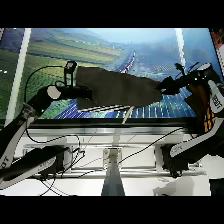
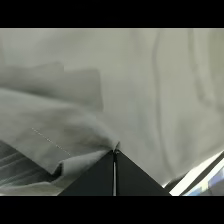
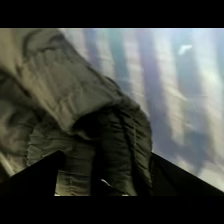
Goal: Fold the clothes and pants, and hang the long-sleeved shirts on hangers.
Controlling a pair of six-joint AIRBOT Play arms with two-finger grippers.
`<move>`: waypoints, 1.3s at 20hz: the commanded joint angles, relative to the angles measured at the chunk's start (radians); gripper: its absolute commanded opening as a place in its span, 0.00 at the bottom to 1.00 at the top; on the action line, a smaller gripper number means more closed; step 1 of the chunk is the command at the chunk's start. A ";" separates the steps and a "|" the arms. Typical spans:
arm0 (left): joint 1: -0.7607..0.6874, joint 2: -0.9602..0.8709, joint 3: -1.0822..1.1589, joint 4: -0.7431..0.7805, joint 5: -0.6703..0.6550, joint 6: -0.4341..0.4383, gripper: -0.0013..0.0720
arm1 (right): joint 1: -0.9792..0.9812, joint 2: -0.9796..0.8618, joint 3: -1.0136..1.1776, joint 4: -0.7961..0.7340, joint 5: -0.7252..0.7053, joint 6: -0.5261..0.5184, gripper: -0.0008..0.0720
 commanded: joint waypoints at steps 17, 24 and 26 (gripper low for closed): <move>0.035 -0.116 0.040 0.055 0.051 0.002 0.09 | 0.554 0.002 0.006 0.243 -0.003 -0.257 0.07; 0.168 0.198 0.072 0.055 0.048 0.008 0.78 | 0.387 0.281 0.147 0.109 0.000 -0.061 0.07; 0.219 0.337 0.072 0.055 0.048 0.008 0.78 | 0.315 0.396 0.208 0.071 -0.001 0.010 0.07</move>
